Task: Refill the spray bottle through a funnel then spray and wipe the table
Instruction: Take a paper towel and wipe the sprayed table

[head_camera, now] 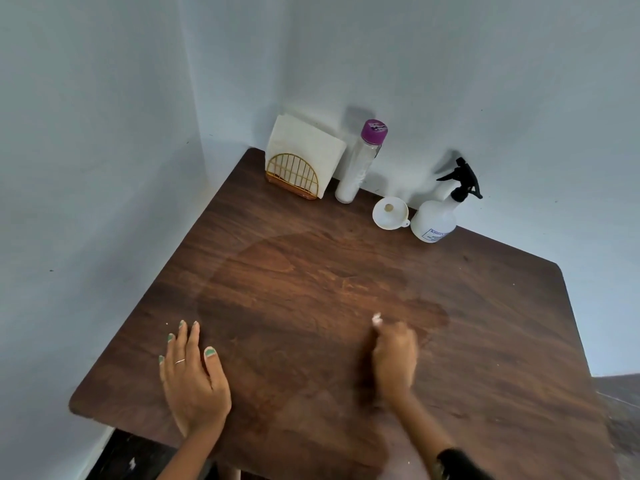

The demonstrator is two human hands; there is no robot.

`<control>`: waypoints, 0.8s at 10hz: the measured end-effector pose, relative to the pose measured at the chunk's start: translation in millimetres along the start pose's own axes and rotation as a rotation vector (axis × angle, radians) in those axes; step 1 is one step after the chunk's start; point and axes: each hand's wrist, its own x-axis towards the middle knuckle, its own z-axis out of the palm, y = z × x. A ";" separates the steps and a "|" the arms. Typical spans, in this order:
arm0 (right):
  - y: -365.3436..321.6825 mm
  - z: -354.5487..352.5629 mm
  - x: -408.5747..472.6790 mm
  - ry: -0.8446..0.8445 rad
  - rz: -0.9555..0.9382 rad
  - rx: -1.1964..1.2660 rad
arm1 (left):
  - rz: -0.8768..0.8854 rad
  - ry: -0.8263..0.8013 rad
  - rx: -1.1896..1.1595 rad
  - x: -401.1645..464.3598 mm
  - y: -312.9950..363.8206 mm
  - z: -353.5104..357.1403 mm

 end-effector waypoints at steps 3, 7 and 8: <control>-8.7 11.2 -142.0 -1.221 -0.545 0.929 | 0.011 -0.011 0.011 -0.9 -2.7 1.7; 94.0 -54.8 20.2 0.157 0.460 -0.147 | 0.027 -0.028 0.069 -1.6 -2.9 3.1; 38.8 -18.1 -32.0 0.083 0.118 -0.079 | 0.031 -0.032 0.073 -0.6 -2.6 3.4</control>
